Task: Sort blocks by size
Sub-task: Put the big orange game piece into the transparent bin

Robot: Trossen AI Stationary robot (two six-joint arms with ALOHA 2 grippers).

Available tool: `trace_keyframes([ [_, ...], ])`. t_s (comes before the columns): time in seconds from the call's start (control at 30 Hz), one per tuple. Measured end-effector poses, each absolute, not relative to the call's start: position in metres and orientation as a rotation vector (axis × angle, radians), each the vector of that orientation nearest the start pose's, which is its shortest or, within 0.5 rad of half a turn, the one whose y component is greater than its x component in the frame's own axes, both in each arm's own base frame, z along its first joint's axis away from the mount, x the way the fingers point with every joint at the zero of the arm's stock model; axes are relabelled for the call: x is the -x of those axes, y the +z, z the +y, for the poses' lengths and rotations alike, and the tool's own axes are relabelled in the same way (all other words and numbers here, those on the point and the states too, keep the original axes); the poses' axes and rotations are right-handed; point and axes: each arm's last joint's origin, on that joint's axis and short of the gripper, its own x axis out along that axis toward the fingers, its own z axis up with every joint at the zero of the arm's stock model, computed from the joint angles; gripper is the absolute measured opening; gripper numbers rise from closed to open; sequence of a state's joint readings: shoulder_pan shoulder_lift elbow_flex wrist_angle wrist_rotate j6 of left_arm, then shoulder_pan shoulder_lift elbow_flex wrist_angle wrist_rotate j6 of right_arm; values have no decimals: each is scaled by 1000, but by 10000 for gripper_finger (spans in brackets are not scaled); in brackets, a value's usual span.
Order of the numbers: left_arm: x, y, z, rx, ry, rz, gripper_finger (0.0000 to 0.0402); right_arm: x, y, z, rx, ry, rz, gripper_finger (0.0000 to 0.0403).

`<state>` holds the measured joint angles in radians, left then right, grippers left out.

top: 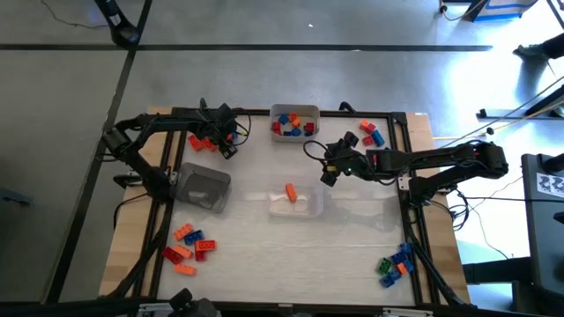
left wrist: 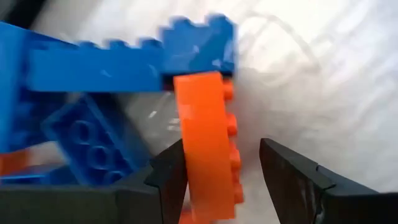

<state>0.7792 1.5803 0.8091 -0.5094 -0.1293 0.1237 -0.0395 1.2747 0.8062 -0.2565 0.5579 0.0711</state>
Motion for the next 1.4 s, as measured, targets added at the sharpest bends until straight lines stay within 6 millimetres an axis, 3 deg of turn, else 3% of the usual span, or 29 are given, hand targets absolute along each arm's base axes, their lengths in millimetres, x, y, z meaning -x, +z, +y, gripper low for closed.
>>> trace_keyframes([
  [0.13,-188,147,191,310,682,1287,155,-257,238,-26,123,-596,690,261],
  [0.37,-191,150,192,266,666,1261,76,-257,238,-26,124,-597,690,261],
  [0.57,-198,179,180,201,651,1167,76,-257,238,-26,124,-598,690,261],
  [0.77,-208,227,151,101,590,951,86,-257,238,-26,124,-598,690,261],
  [0.93,-218,251,124,91,423,767,82,-257,238,-26,124,-597,690,261],
  [1.17,-242,260,89,66,185,632,88,-257,238,-26,124,-596,691,261],
  [1.4,-265,255,59,31,50,566,87,-257,238,-26,123,-595,689,261],
])
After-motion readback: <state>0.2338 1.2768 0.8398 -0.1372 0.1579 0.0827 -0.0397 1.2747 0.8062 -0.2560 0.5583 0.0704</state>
